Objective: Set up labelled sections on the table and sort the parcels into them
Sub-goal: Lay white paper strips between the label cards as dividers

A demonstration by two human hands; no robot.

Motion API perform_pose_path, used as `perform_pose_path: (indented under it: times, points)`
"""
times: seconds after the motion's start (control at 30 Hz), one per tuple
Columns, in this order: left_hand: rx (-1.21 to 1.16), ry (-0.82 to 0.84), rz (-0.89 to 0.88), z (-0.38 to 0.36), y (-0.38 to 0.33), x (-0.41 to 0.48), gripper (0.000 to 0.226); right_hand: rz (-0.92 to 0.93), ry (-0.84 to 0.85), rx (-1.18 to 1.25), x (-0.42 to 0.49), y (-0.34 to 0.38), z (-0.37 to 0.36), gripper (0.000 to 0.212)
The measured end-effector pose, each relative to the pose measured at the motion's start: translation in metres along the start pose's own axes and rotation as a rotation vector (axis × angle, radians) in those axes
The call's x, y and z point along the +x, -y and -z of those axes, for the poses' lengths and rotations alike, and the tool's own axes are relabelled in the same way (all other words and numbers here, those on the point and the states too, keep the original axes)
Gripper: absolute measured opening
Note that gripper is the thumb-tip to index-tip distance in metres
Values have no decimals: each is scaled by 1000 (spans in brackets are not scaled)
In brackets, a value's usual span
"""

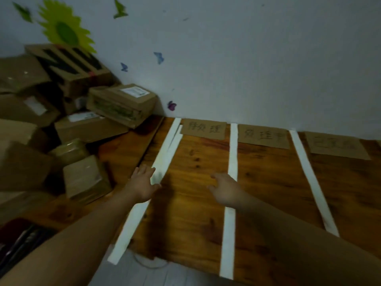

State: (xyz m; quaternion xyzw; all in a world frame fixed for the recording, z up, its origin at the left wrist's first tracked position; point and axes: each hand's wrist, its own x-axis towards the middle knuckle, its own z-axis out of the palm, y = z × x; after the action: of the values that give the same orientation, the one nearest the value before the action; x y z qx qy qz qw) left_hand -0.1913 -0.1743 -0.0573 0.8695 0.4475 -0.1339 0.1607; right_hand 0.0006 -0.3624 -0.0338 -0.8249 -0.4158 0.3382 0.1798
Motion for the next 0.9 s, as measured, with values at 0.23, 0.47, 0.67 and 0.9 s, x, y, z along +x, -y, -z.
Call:
perform_pose_path:
  times: [0.23, 0.47, 0.67, 0.9]
  points:
    - [-182, 83, 114, 0, 97, -11, 75, -34, 121, 49, 17, 79, -66, 56]
    - [-452, 163, 134, -19, 98, 10, 45, -128, 194, 92, 70, 108, -124, 44]
    - [-708, 251, 221, -40, 92, 31, 27, -261, 123, 256, 98, 121, -173, 37]
    - [-953, 409, 311, -43, 86, 34, 17, -456, 46, 454, 102, 149, -191, 48]
